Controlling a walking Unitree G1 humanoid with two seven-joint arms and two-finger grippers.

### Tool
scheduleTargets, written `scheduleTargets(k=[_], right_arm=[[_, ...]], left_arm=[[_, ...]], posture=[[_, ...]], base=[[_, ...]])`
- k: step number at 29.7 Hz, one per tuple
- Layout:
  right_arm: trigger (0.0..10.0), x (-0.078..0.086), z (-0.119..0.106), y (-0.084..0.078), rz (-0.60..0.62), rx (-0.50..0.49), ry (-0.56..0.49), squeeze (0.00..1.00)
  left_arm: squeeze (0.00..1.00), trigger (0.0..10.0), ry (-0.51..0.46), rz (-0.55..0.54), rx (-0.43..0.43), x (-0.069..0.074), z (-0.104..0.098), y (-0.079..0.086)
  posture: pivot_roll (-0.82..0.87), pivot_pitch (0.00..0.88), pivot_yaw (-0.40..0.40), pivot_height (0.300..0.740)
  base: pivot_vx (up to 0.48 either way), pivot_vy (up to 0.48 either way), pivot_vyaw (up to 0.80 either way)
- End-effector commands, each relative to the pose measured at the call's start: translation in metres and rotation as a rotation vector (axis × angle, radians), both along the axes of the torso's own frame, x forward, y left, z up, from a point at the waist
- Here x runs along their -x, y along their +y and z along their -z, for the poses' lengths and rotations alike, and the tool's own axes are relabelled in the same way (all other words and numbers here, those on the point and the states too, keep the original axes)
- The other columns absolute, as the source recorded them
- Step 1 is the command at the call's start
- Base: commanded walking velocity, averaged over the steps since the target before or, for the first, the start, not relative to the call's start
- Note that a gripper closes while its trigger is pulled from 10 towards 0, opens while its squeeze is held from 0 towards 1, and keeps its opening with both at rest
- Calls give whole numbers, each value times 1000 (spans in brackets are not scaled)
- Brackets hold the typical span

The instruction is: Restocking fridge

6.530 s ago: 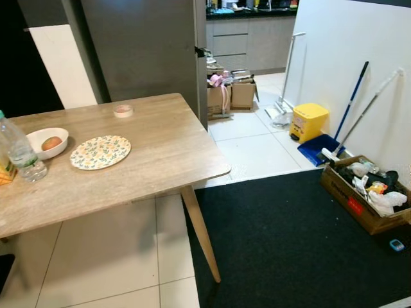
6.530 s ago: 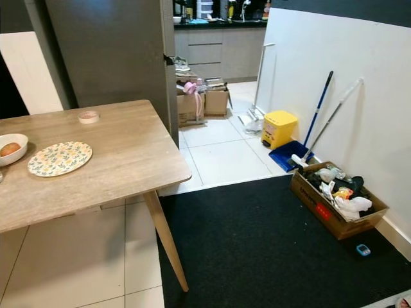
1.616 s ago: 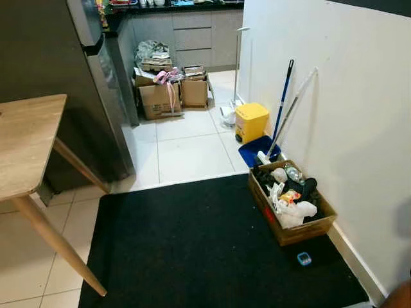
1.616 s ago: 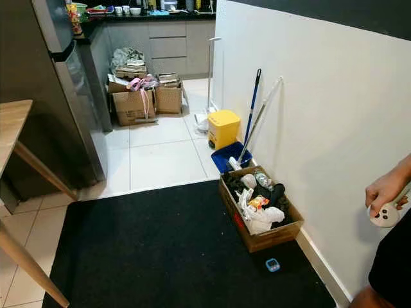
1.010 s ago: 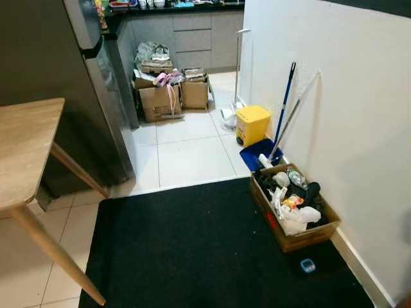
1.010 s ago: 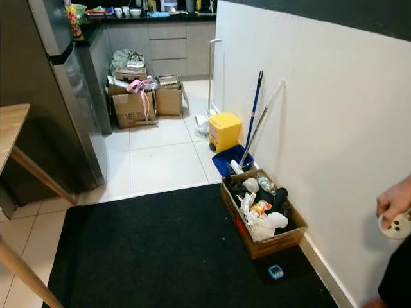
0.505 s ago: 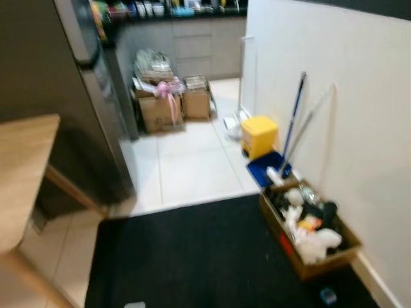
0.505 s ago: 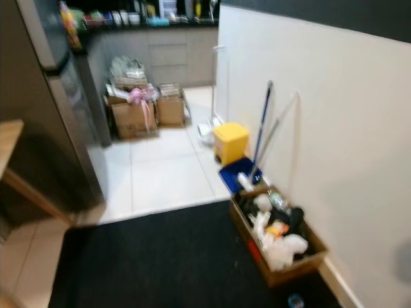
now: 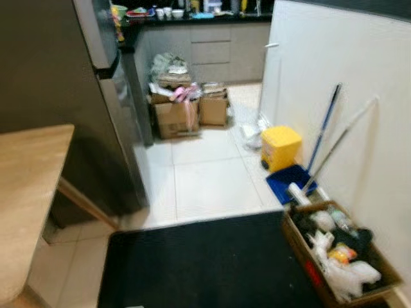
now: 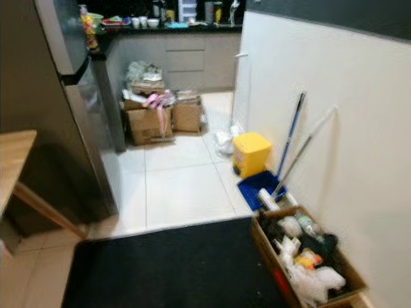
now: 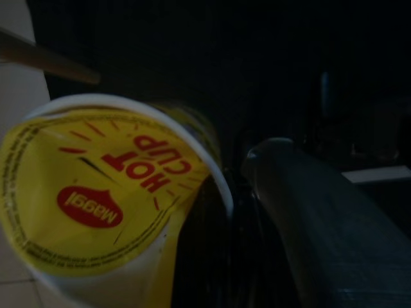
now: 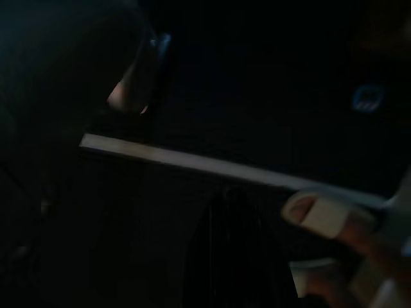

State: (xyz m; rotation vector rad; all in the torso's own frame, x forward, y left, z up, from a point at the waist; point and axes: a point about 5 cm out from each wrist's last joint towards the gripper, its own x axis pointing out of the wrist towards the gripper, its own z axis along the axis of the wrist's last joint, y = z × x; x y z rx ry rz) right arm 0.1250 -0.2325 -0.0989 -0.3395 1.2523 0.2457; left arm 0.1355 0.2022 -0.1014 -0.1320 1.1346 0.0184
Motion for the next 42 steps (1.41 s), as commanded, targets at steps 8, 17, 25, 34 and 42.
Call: scheduleTargets(k=[8,17,25,34,42], right_arm=[[10000,-2,0,5,4,-14,-9,0],[10000,-7,0,9,5,-23,-21,0],[10000,-14,-1,15,-2,-26,-35,0],[10000,-15,-1,21,16,-64,-48,0],[10000,-6,1,16,33,-63,-39,0]], left_arm=[[0,10000,27,-5,4,9,3,0],[0,10000,26,-7,8,9,3,-1],[0,10000,25,-5,10,8,3,-2],[0,10000,25,-5,14,8,3,-2],[0,10000,20,-4,24,7,3,-6]], posture=[[-87,0,20,740],[-91,0,18,740],[-91,0,22,740],[-93,0,22,740],[-96,0,21,740]], base=[[404,0,-445],[406,0,0],[409,0,0],[415,0,0],[415,0,0]])
